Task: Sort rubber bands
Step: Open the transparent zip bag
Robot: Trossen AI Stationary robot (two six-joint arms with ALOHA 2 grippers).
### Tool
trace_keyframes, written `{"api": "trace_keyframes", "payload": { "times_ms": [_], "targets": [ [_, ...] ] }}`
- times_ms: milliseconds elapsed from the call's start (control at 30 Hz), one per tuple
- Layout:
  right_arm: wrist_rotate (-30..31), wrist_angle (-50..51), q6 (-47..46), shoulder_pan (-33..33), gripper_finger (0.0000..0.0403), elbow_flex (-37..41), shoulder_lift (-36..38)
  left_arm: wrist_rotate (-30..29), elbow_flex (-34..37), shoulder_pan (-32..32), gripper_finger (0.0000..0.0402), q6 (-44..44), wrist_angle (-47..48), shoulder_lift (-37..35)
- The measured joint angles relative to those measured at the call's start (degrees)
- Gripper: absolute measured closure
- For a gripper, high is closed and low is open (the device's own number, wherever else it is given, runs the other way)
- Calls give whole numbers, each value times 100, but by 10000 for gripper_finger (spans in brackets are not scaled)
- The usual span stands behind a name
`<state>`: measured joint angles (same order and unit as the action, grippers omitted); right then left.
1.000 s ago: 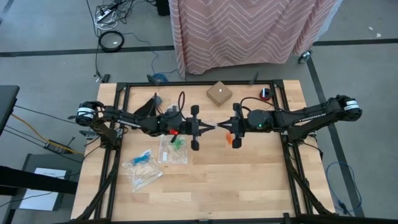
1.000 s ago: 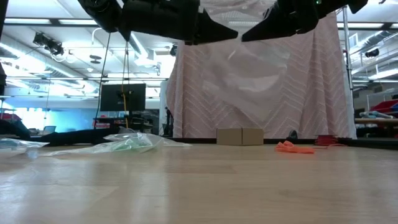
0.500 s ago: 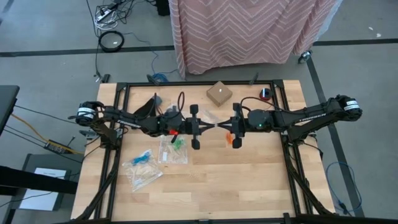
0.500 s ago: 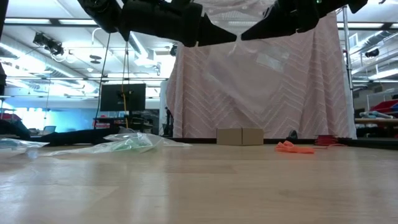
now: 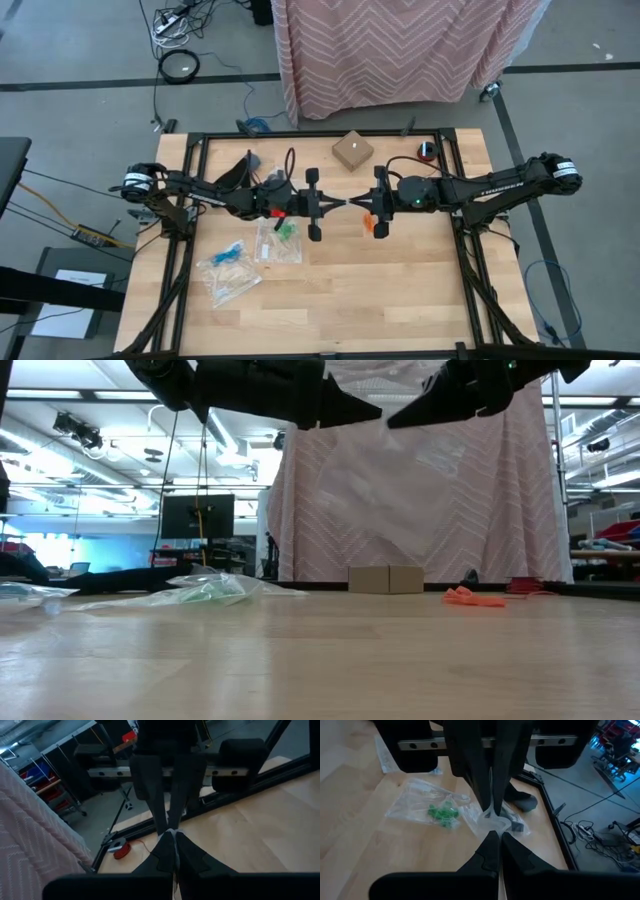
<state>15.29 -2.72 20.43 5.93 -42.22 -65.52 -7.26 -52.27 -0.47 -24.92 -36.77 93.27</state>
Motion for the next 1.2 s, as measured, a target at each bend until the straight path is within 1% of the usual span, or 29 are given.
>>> {"api": "trace_keyframes", "payload": {
  "times_ms": [533, 900, 1200],
  "targets": [
    [-169, -198, 28, 7, 403, 0, 0, 91, 0, 2, 390, 8, -39, 0],
    [-470, -249, 50, 25, 403, 0, -1, 89, 0, 16, 390, -16, -244, 0],
    [-479, -295, 80, 31, 403, 0, -6, 144, -9, 21, 390, 9, -158, 0]
  ]
}}
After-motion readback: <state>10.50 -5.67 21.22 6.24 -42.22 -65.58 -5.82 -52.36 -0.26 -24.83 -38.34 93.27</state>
